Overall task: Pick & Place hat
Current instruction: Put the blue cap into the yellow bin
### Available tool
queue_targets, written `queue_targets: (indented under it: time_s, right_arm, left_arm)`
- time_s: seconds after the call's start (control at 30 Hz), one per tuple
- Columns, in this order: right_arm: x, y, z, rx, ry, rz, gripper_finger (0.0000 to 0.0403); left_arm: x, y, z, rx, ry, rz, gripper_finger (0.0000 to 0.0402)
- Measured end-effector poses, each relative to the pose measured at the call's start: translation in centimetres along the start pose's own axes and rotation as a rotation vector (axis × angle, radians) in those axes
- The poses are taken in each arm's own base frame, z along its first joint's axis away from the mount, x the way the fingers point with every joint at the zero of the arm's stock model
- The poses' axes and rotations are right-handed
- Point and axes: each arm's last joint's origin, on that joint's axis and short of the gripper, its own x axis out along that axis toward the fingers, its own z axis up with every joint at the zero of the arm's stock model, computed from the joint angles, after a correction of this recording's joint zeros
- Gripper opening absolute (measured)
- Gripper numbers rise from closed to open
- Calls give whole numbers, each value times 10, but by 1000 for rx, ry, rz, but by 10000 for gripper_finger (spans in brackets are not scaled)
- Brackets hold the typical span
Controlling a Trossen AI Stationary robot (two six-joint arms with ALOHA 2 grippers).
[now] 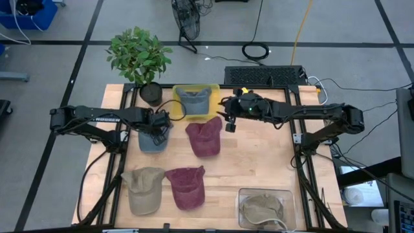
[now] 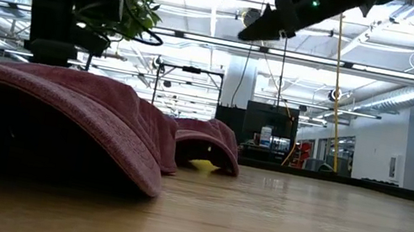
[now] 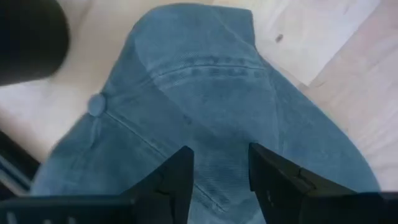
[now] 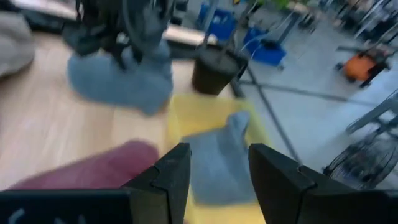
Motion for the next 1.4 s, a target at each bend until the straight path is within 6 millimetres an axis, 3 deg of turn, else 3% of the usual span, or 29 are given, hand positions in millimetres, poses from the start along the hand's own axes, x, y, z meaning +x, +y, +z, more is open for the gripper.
queue_targets:
  time_s: [0.17, 0.43, 0.73, 0.93, 1.17, 1.4]
  right_arm:
    - [0, -5, 7, 5, -98, 31, 146]
    - [1, -8, 6, -12, -100, 25, 145]
    - [3, -5, -5, -18, -72, 34, 143]
    - [5, -1, -17, -21, -36, 44, 142]
    - [5, -1, -17, 8, -32, 45, 142]
    - [5, 0, -17, 22, -28, 47, 141]
  left_arm:
    - [-1, 0, 1, 19, 23, -72, 171]
    - [-2, 6, -1, 71, 64, -123, 173]
    - [-25, 13, 8, 102, -5, -184, 173]
    - [-19, 7, 0, 182, 70, -194, 173]
    - [-14, 2, 4, 184, 61, -203, 173]
    - [-1, -2, 5, 182, 164, -221, 173]
